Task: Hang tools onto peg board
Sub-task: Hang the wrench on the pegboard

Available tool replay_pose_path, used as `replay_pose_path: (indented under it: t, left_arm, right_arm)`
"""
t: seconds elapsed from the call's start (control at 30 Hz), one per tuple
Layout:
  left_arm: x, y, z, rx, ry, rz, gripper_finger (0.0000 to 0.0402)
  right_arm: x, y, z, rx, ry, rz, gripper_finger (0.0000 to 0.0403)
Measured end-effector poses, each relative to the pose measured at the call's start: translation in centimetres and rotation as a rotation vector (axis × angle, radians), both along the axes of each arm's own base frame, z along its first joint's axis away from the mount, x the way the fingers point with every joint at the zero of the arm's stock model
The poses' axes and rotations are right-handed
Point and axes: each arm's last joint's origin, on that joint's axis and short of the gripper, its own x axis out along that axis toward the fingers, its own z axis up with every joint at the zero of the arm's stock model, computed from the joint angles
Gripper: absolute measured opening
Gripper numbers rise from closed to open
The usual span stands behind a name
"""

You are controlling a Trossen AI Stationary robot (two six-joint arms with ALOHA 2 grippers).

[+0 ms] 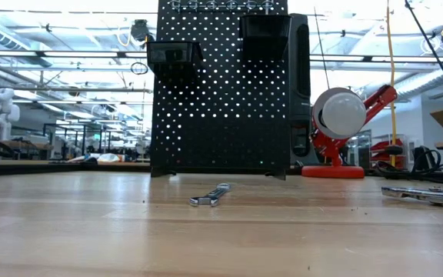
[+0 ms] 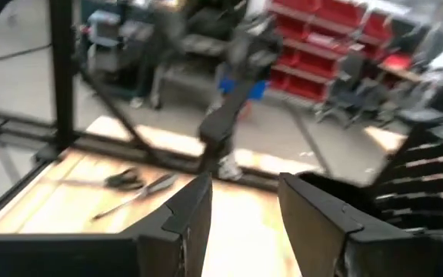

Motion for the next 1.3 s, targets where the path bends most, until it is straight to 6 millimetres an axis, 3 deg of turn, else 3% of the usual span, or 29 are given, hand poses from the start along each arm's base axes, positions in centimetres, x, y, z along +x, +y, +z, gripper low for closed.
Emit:
replay_pose_path:
  t: [0.3,0.43,0.57,0.7,0.83,1.0,1.3]
  left_arm:
    - [0.0,0.0,0.0,-0.001,0.0,0.0,0.0218]
    - [0.0,0.0,-0.1,0.005,0.011,-0.011,0.0218]
    - [0.5,-0.7,-1.2,0.059,0.094,-0.157,0.0218]
    - [1.9,-1.7,-3.1,0.177,0.205,-0.223,0.0218]
    - [3.7,-3.0,-6.4,0.295,0.38,-0.323,0.0218]
    - [5.7,-4.3,-9.9,0.301,0.52,-0.358,0.0218]
    - [7.7,-5.3,-13.2,0.338,0.584,-0.331,0.0218]
  right_arm:
    - [4.4,4.2,-8.7,-0.017,0.338,0.129,0.0147]
    - [6.0,5.0,-12.8,0.007,0.458,0.114,0.0146]
    - [6.8,5.3,-15.6,0.022,0.538,0.094,0.0146]
    - [7.0,5.3,-16.2,0.017,0.551,0.088,0.0146]
    - [6.8,5.3,-16.1,0.013,0.566,0.088,0.0146]
    - [6.3,5.2,-16.9,-0.033,0.656,0.094,0.0146]
    - [5.8,5.2,-17.5,-0.165,0.722,0.156,0.0146]
